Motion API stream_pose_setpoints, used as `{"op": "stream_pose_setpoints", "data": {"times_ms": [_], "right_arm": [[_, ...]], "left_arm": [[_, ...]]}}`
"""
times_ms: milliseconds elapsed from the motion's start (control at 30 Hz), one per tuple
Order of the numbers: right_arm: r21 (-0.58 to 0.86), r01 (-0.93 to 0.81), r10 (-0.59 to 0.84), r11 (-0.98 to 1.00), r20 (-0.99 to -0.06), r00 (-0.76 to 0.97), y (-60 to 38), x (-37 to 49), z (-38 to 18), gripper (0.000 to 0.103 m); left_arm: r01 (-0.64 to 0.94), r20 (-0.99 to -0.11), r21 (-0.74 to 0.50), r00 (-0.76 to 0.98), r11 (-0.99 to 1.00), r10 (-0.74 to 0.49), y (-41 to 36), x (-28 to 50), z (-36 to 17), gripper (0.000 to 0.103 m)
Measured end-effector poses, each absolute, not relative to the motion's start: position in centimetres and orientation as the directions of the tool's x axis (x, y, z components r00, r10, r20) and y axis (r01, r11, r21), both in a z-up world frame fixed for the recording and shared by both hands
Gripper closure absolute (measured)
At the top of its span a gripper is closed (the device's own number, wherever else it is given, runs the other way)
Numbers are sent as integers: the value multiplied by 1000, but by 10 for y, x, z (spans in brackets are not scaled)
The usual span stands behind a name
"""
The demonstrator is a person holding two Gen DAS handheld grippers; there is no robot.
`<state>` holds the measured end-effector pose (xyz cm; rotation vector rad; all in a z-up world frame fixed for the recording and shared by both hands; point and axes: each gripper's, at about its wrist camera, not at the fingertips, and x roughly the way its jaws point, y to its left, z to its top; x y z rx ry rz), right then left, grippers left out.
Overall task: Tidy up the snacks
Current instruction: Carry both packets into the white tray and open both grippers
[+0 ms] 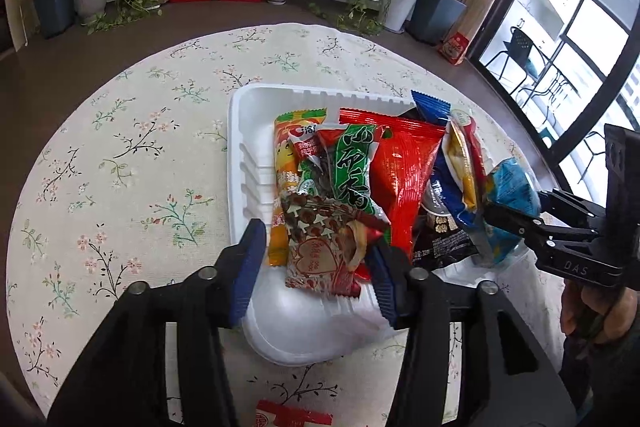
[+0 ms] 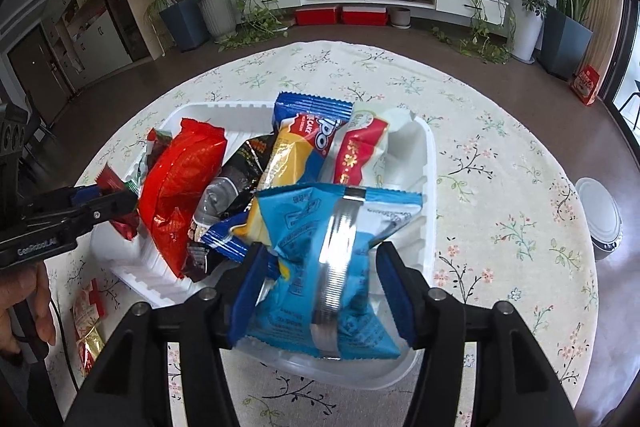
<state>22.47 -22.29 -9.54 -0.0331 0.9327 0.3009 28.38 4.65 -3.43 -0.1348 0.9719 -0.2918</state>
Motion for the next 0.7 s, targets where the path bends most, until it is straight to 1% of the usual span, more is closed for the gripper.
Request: {"op": "stream_pose_setpoints", "data": {"times_ms": [133, 200, 267, 367, 433, 500, 533, 600, 700], "right_arm": [[102, -264, 239, 959, -792, 562, -223, 222, -93, 43], [107, -260, 242, 960, -786, 569, -226, 221, -91, 43], [115, -257, 248, 960, -778, 578, -229, 220, -88, 40], [122, -246, 249, 962, -764, 595, -232, 218, -83, 39], [138, -235, 256, 962, -756, 603, -235, 218, -79, 37], [157, -227, 267, 961, -741, 616, -240, 216, -74, 32], [166, -226, 274, 960, -729, 628, -243, 214, -70, 30], [174, -227, 281, 958, -714, 641, -246, 212, -63, 27], [218, -229, 316, 949, -694, 647, -253, 206, -56, 25]], "left_arm": [[186, -790, -236, 535, 954, -299, 45, 282, -31, 54], [185, -784, -239, 543, 953, -302, 46, 279, -28, 47], [185, -778, -244, 549, 952, -306, 47, 277, -25, 44], [192, -772, -239, 557, 952, -306, 46, 273, -21, 36], [196, -767, -242, 562, 950, -311, 47, 270, -17, 33], [197, -759, -243, 571, 950, -312, 48, 265, -12, 24], [198, -757, -244, 573, 949, -314, 49, 261, -10, 22], [195, -754, -239, 580, 951, -308, 53, 254, -4, 12], [188, -748, -235, 591, 954, -301, 58, 242, 3, 4]]}}
